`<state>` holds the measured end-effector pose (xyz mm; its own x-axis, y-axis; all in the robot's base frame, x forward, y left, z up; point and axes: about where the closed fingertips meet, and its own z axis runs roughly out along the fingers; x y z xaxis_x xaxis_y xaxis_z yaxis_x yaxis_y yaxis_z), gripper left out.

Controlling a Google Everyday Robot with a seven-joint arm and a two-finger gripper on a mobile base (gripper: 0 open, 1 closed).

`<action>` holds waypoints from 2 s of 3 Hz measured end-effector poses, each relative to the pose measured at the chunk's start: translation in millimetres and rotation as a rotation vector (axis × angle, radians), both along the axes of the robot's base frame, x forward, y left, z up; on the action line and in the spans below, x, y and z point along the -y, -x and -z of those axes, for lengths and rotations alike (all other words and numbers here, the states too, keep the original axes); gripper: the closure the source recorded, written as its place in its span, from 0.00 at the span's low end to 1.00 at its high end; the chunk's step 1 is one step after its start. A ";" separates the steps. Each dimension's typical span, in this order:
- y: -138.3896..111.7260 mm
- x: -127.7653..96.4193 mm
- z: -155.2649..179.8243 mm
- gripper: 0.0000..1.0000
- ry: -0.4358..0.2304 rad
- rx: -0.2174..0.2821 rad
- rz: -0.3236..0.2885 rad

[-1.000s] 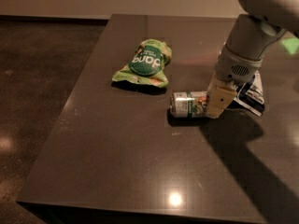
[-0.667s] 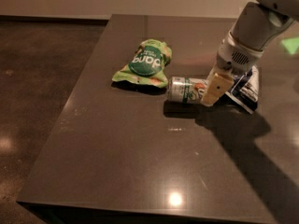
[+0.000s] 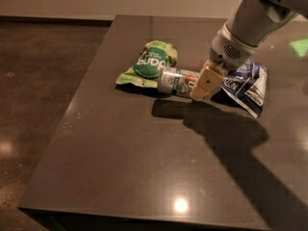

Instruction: Move 7up can near green rice chip bag

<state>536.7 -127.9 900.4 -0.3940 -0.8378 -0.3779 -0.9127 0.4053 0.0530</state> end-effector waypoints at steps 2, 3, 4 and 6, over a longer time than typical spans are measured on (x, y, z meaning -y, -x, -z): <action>3.8 -26.6 27.6 1.00 0.041 -0.015 -0.018; -0.5 -33.6 40.8 1.00 0.049 -0.041 -0.024; -5.7 -37.1 47.2 0.85 0.053 -0.055 -0.033; -5.9 -41.7 50.1 0.39 0.048 -0.061 -0.049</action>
Offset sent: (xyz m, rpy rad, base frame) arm -0.0063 0.0386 -0.0465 -0.0702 0.0344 0.0373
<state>542.7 -86.2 850.3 -0.3733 -0.8732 -0.3132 -0.9271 0.3638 0.0907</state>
